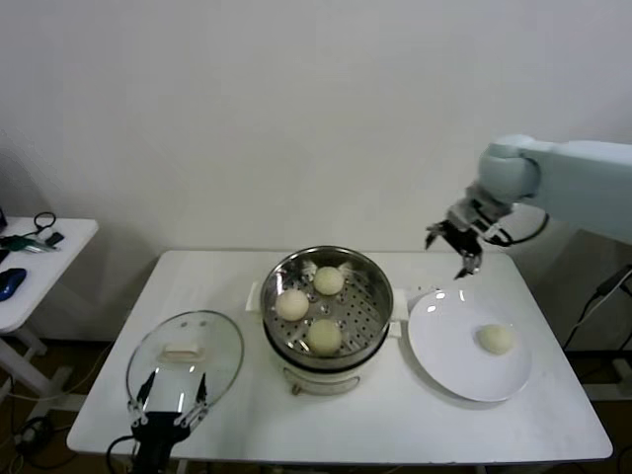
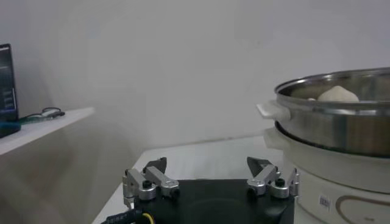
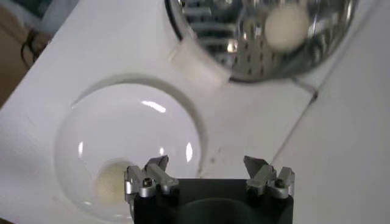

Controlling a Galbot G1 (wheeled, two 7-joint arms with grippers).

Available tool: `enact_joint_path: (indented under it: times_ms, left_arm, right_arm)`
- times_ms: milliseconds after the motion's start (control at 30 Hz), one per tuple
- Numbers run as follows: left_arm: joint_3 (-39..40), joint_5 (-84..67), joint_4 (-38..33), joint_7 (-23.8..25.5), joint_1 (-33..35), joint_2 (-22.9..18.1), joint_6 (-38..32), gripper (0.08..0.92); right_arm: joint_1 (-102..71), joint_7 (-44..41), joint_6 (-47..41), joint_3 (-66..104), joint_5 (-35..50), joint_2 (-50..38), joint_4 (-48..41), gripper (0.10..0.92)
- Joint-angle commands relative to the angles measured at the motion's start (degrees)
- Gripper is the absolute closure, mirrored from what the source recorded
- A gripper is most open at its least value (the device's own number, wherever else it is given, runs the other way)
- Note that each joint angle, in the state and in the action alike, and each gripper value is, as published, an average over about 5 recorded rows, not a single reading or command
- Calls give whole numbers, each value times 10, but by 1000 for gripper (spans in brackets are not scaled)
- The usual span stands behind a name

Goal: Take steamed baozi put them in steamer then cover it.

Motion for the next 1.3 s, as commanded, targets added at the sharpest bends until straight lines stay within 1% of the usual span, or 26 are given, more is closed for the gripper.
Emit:
enact_joint_path:
  times_ms: [33,167,333,867,1200,1300]
  left_arm:
    - [0,0,5,0,0,1,-1,177]
    - [0,1,9,1,-2,0,1,177]
    - [1,3,14,2,-4,-2,3,177]
    - [-3,5,17,1,-1,-7,3,177]
    - [-1,8,13,0,5,-9,1,177]
    - [-1,9,11,-1,5,-9,1,177]
  right_arm:
    - [-186,7,-96,109,-23,-145,-53,203]
    - [-283,10,-96,190,-63,-145,-85,203]
    - [-349,8,-88,241,-88,-126,-127,203]
    - [-451,40,-85,351,-121,-51,-218,203]
    - [-454,28,-87,352,-128,-45,-221,204]
    - [-451,27,-87,352,-129,-47,-216,228]
